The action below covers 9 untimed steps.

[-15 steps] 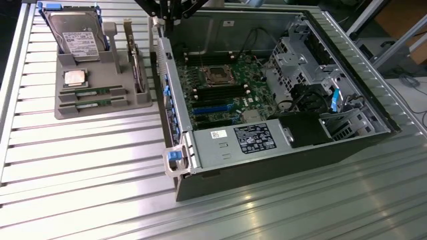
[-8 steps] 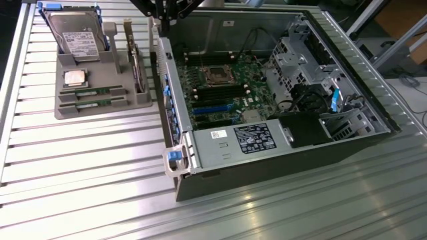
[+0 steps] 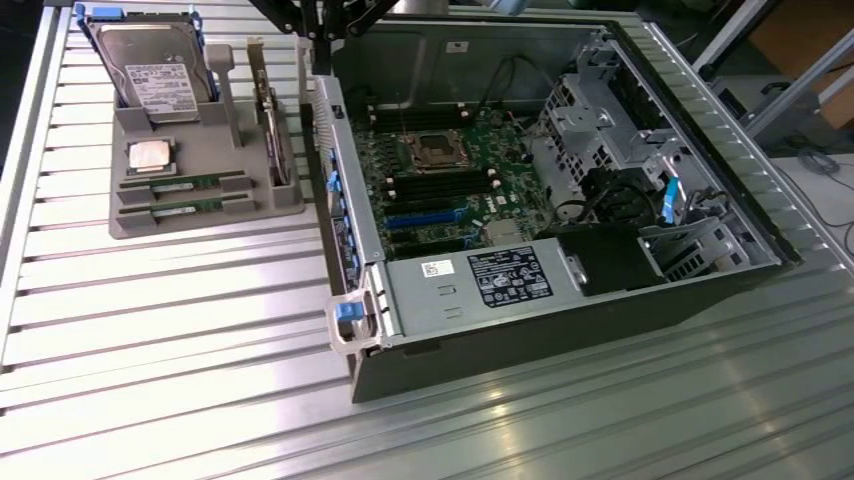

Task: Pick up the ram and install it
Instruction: 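Reach for the ram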

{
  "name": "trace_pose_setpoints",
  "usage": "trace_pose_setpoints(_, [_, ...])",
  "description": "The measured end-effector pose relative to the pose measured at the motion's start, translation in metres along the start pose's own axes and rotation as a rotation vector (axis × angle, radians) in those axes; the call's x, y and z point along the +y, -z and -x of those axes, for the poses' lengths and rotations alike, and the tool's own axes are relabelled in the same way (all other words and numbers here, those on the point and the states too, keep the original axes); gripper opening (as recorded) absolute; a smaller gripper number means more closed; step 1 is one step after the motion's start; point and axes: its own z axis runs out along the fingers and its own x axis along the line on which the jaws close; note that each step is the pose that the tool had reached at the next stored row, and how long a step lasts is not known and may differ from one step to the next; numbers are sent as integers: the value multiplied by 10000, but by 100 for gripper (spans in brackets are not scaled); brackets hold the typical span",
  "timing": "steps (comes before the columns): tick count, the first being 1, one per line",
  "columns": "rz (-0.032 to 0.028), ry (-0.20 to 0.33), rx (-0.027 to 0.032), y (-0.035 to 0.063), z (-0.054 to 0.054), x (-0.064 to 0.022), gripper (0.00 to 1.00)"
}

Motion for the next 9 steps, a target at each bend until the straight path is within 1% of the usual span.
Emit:
trace_pose_setpoints(4, [0, 0, 0, 1, -20, -1, 10])
trace_pose_setpoints(9, [0, 0, 0, 2, -72, -5, 10])
